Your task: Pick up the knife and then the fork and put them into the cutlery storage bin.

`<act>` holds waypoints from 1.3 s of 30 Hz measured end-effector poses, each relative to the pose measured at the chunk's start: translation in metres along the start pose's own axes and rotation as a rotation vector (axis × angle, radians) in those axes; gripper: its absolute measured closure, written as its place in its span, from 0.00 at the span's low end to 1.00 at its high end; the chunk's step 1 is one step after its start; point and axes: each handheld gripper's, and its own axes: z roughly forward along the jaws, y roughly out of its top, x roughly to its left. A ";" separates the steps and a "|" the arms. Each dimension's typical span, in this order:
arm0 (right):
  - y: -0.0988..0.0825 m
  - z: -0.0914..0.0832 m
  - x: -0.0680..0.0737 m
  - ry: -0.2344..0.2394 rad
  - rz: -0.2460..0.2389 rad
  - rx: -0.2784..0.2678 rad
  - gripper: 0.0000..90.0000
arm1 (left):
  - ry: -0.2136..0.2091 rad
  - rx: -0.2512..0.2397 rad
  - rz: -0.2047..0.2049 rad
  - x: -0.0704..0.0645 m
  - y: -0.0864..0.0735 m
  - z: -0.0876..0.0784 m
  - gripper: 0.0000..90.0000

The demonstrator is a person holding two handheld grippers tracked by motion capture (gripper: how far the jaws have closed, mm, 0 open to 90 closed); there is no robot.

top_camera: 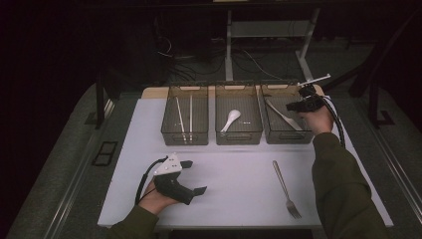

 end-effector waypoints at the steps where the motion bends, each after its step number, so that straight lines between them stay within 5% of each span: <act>1: 0.000 -0.001 0.000 0.006 0.007 -0.002 0.83 | 0.000 0.000 0.000 0.000 0.000 0.000 0.00; 12: -0.008 -0.033 0.008 0.134 0.017 -0.079 0.56 | 0.003 0.001 0.002 -0.001 0.000 0.000 0.00; 20: -0.025 -0.067 0.025 0.163 -0.013 -0.132 0.46 | 0.004 0.006 0.008 -0.002 0.001 0.000 0.00; 29: -0.056 -0.089 0.055 0.204 -0.079 -0.113 0.51 | 0.009 0.007 0.008 -0.003 0.001 0.000 0.00; 39: -0.098 -0.087 0.081 0.234 -0.139 -0.074 0.70 | 0.007 0.007 0.006 -0.002 0.001 0.000 0.00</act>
